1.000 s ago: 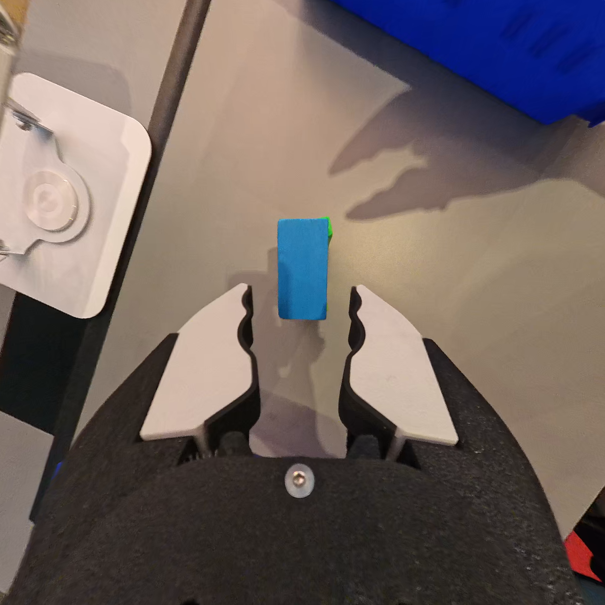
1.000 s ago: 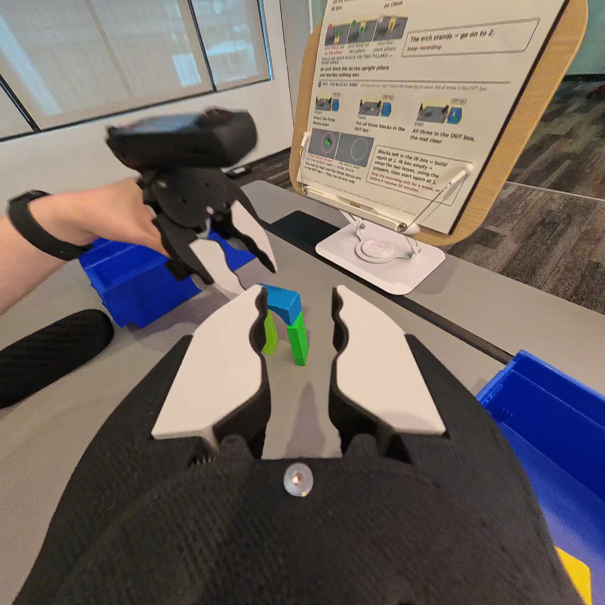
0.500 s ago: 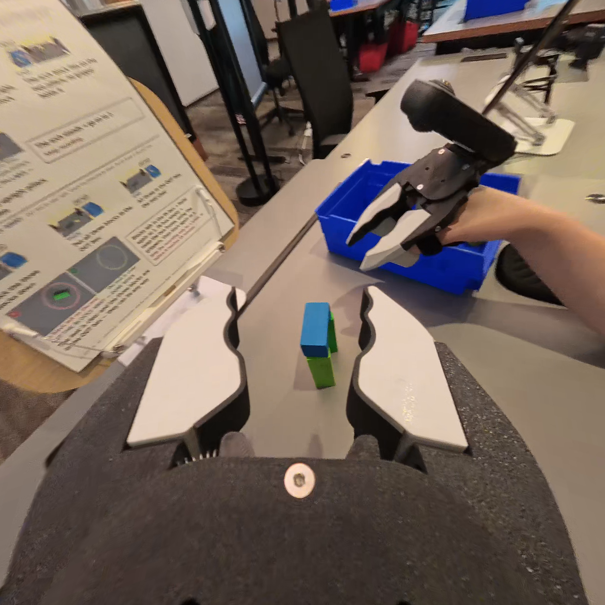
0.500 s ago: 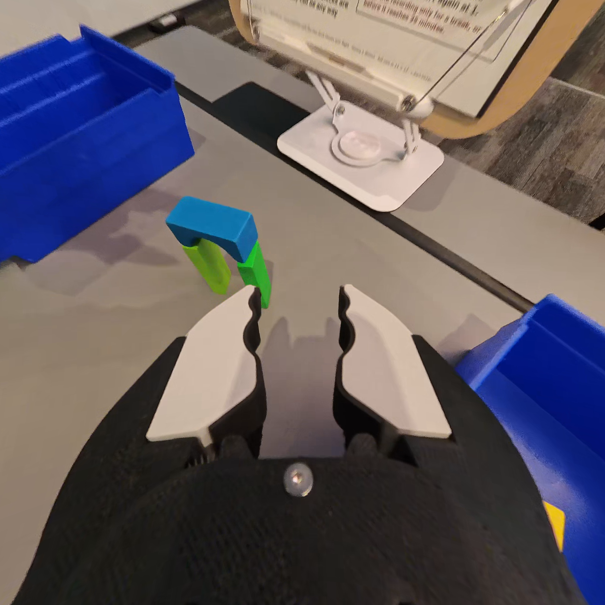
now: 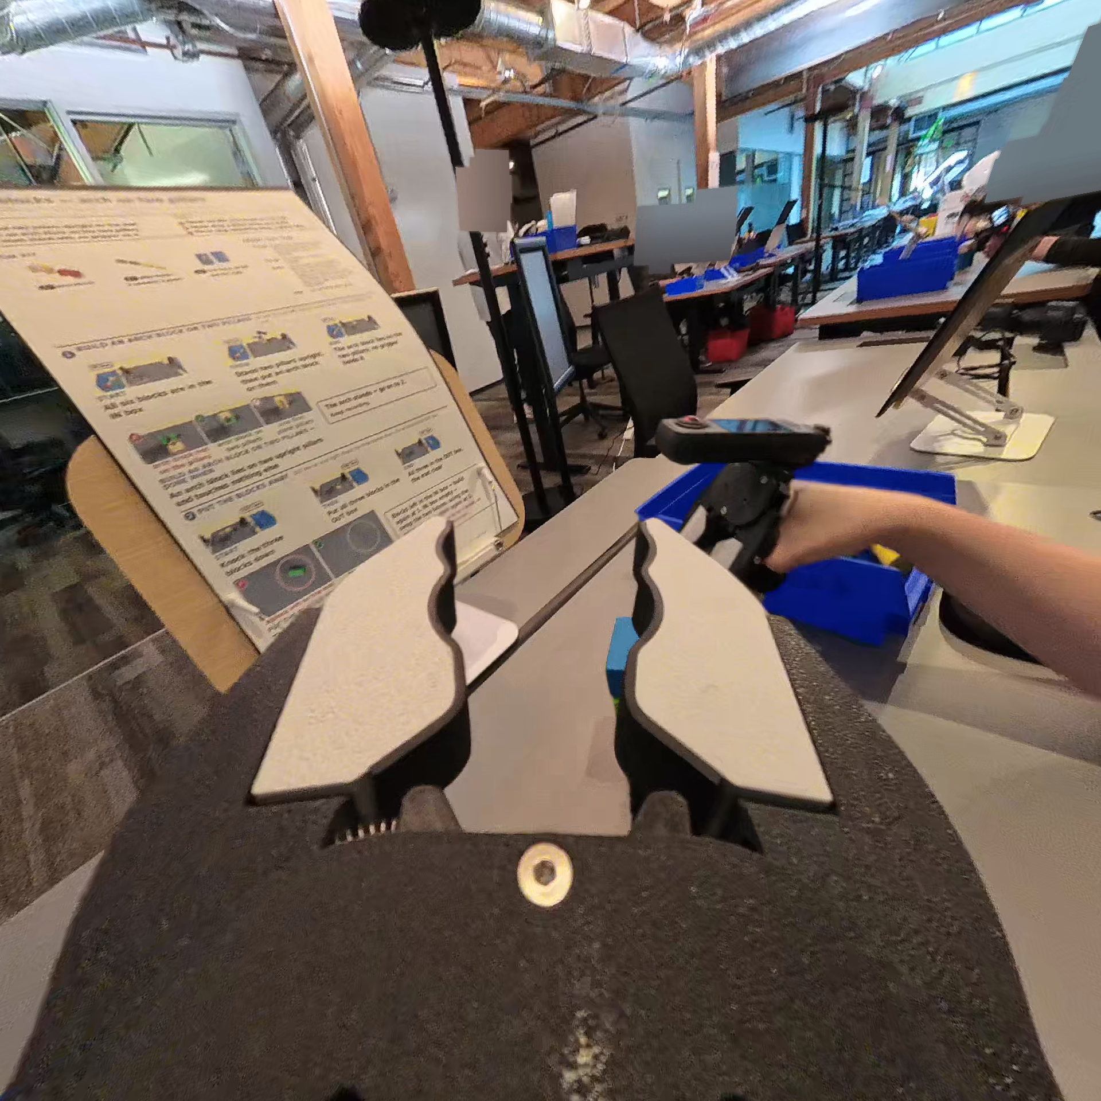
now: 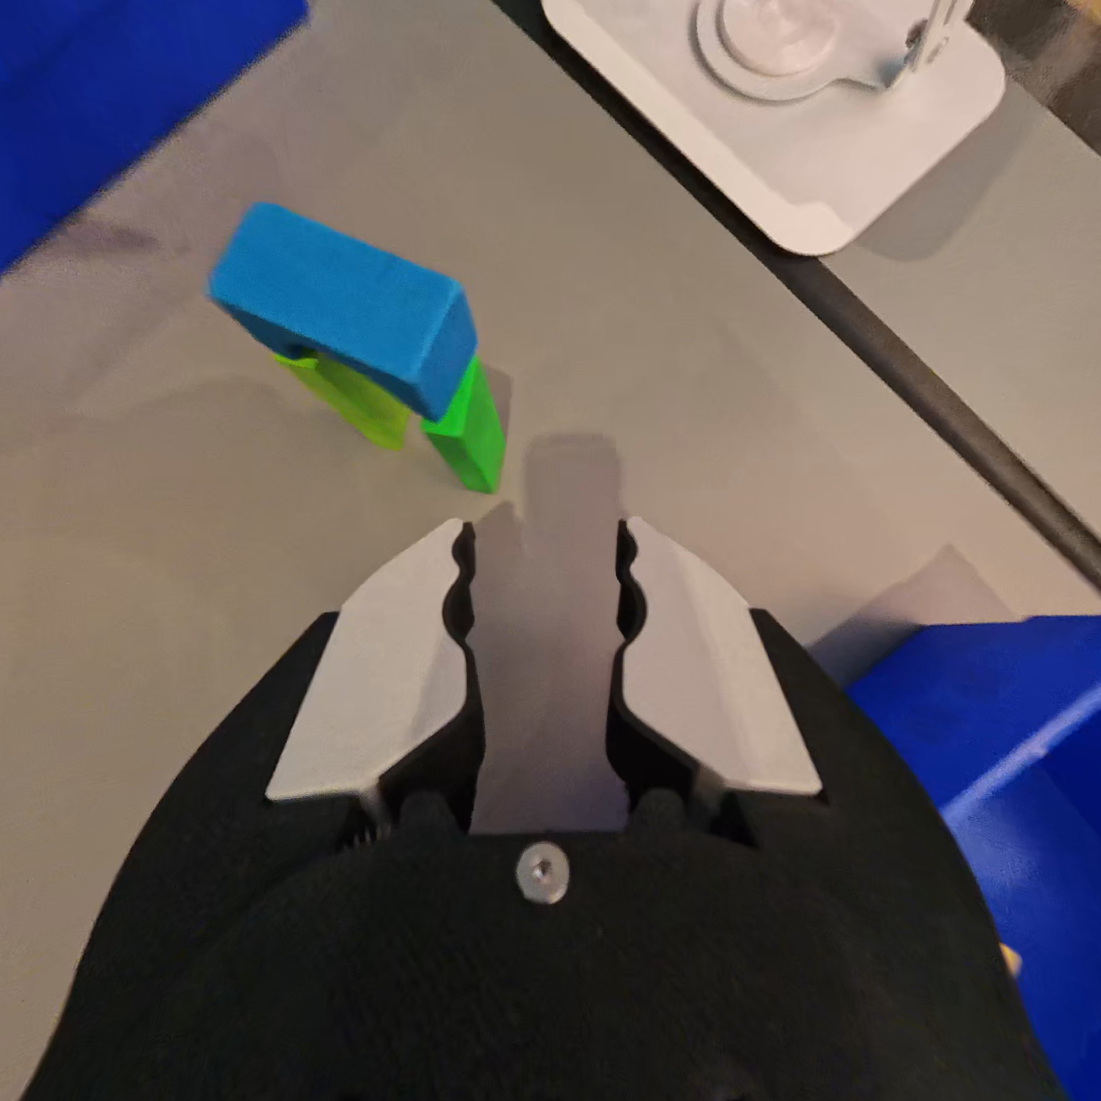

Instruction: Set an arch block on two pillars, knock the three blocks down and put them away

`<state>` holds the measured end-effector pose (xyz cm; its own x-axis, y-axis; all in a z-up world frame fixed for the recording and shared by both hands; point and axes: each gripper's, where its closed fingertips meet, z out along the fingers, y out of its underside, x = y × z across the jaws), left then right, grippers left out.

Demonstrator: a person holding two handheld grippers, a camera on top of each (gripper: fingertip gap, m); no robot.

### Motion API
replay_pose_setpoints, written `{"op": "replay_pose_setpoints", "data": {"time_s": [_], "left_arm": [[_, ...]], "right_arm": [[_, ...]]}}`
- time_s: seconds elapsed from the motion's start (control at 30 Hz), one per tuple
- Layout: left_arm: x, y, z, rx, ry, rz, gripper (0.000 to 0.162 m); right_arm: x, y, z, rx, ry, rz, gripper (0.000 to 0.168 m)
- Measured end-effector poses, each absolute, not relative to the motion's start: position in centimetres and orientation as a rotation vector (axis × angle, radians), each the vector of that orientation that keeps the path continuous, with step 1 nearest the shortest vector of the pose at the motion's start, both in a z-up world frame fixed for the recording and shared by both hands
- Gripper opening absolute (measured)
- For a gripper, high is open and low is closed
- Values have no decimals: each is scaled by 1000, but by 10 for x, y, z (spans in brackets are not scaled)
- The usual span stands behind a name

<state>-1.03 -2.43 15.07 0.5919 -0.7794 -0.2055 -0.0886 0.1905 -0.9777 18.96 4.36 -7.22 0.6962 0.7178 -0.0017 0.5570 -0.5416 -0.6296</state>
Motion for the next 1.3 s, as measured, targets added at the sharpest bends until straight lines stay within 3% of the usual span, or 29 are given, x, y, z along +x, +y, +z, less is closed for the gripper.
{"op": "replay_pose_setpoints", "data": {"time_s": [0.17, 0.23, 0.6, 1.03, 1.3], "left_arm": [[-23, -29, 152, -1334, 837, -511, 53], [-26, -31, 150, -1349, 850, -489, 53], [-44, -35, 148, -1414, 843, -438, 54], [-52, -35, 138, -1473, 870, -394, 53], [-53, -36, 132, -1504, 898, -362, 52]], "right_arm": [[213, 91, -74, -2438, -1105, 80, 46], [220, 107, -79, -2488, -1161, 18, 38], [229, 134, -101, -2563, -1233, -165, 34], [222, 131, -112, -2580, -1183, -112, 34], [135, 78, -125, -2497, -1481, 53, 27]]}}
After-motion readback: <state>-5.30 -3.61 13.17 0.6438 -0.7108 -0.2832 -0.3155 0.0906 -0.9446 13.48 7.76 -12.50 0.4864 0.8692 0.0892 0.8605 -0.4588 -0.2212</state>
